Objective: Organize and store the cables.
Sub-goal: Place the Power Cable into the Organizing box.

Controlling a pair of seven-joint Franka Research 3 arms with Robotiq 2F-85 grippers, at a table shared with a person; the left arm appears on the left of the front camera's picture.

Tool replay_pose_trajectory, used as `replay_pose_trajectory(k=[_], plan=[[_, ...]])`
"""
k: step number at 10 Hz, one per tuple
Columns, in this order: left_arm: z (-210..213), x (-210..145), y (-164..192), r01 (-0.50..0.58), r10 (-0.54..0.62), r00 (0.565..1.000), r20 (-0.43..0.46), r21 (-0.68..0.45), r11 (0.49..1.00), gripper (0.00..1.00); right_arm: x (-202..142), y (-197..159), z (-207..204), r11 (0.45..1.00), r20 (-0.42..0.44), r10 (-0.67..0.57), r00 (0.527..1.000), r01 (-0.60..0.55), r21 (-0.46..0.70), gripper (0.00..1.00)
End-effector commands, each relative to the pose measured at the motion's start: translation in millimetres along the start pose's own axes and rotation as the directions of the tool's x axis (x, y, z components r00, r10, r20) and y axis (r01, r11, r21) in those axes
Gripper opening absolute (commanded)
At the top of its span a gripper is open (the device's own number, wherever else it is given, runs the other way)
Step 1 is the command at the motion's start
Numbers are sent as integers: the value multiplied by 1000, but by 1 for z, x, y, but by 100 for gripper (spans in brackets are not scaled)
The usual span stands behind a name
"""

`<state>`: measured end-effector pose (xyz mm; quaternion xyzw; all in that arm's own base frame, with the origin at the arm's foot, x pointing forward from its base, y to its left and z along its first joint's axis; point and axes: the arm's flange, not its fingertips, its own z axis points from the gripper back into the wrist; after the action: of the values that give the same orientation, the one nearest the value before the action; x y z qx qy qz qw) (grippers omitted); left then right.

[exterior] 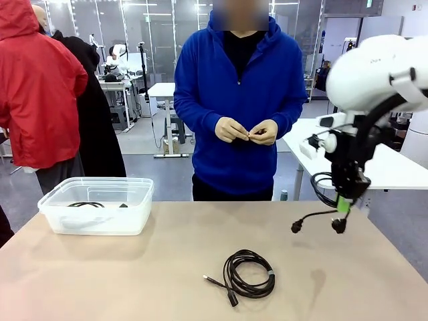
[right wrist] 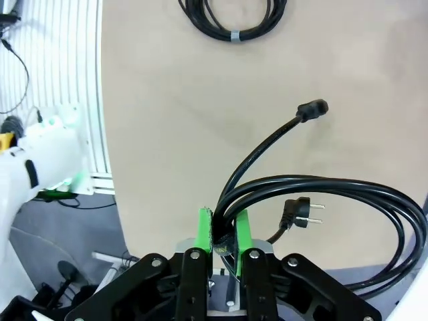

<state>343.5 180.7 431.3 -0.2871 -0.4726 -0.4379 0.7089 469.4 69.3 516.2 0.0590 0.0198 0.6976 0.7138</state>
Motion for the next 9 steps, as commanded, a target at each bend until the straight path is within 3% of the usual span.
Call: replay_pose_trajectory(k=[1,6,7,9], plan=[[-3,2,-2,-6,6,1000,13,34,999,100,40,-21,19,998,-1,-30,1000,30,48,0],[-3,2,-2,-6,6,1000,13,34,999,100,188,-41,58,997,-59,61,996,-58,57,0],[-3,2,-2,-6,6,1000,13,34,999,100,221,-44,57,997,-111,67,992,-61,56,0],[-3,2,-2,-6,6,1000,13,34,999,100,285,-50,36,994,-118,98,988,-90,66,0]])
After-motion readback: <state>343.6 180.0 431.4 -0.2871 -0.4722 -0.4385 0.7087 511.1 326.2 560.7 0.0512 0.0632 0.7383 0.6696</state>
